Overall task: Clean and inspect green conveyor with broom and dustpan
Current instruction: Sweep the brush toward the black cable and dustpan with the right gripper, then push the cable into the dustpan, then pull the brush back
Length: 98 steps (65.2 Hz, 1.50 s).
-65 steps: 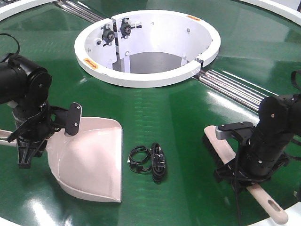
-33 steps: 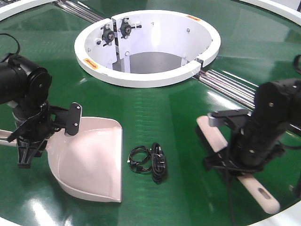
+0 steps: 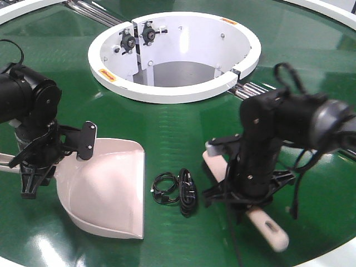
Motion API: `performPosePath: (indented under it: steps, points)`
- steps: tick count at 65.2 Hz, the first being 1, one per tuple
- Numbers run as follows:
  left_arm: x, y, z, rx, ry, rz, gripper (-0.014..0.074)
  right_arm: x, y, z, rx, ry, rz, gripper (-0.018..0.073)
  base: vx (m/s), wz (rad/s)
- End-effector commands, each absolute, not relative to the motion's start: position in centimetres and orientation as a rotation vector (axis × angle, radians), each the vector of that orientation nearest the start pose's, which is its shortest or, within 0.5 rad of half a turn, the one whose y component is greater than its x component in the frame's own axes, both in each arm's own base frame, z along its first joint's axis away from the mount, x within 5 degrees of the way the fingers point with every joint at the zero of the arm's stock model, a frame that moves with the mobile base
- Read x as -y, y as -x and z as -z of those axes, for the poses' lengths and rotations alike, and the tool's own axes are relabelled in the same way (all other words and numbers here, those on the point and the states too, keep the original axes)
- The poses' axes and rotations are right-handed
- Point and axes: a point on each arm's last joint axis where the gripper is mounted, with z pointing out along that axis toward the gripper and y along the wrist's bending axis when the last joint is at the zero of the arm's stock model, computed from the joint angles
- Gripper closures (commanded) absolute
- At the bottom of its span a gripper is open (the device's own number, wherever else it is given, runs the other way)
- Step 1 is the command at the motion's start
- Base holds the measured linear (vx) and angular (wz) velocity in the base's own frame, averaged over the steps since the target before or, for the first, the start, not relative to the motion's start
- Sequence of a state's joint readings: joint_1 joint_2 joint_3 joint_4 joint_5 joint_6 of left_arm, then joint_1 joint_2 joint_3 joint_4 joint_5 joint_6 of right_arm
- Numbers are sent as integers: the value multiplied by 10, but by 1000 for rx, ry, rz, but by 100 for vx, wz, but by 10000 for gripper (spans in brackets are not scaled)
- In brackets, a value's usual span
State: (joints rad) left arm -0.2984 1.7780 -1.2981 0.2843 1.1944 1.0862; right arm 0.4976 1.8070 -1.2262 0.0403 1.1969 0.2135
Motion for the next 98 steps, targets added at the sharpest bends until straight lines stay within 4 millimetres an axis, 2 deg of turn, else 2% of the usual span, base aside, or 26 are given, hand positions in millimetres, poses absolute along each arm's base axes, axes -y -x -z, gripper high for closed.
performPosePath:
  steps: [1,14,26,42,50,58,69,79,88,98]
  points:
    - [77,-326,-250,-2335,-2118,-439,602,-167,-282,-202,-3233,460,37,564,0,0]
    - [77,-326,-250,-2335,-2118,-439,602,-198,-280,-190,-3270,595,84,564,0,0]
    - [77,-326,-250,-2335,-2118,-439,602,-245,-285,-196,-3198,730,25,564,0,0]
    - [77,-326,-250,-2335,-2118,-439,602,-315,-290,-210,-3093,891,-322,564,0,0]
    - [77,-326,-250,-2335,-2118,-439,602,-330,-292,-223,-3031,933,-436,564,0,0]
    - [77,-326,-250,-2336,-2118,-439,603,-329,-295,-233,-2994,928,-431,564,0,0]
    - [77,-326,-250,-2336,-2118,-439,603,-320,-298,-242,-2943,923,-295,564,0,0]
    - [77,-326,-250,-2335,-2118,-439,603,-304,-309,-254,-2916,875,-263,564,0,0]
    - [77,-326,-250,-2335,-2118,-439,603,-280,-318,-263,-2916,844,-280,564,0,0]
    - [77,-326,-250,-2335,-2118,-439,603,-232,-325,-263,-2959,785,-230,564,0,0]
